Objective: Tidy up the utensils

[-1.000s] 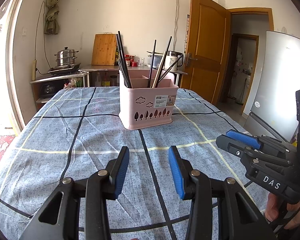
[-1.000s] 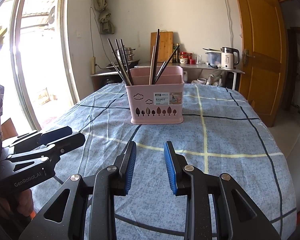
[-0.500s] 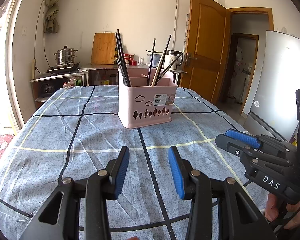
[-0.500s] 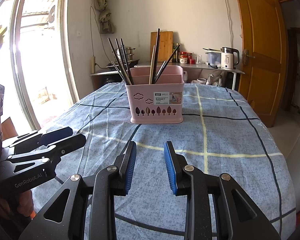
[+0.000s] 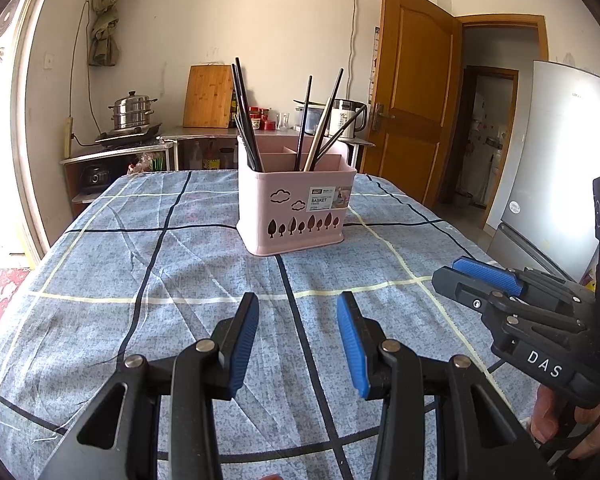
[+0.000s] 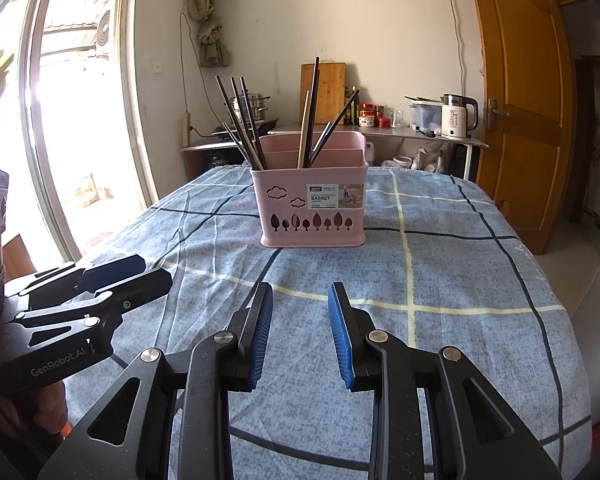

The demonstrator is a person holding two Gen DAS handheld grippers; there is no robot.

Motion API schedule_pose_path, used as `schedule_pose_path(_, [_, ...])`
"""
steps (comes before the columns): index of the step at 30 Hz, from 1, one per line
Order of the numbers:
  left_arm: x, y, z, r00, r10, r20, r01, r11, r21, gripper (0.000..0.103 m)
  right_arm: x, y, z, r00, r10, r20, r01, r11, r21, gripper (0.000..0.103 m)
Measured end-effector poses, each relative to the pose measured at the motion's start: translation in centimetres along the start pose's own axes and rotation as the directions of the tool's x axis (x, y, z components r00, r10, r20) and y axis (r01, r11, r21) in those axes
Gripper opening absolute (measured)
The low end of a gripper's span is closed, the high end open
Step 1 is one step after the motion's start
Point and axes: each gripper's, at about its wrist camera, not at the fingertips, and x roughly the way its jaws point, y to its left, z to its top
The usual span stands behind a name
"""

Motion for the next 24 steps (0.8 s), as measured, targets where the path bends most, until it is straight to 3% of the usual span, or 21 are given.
schedule_pose_path(24, [0.32,-0.06,-0.18,1.000,0.008,-0.013,-0.008,1.000,-0.016,0.043,-0.03,-0.01,0.00,1.000,0.000,-0.002,0.000,1.000,0.001,0.030])
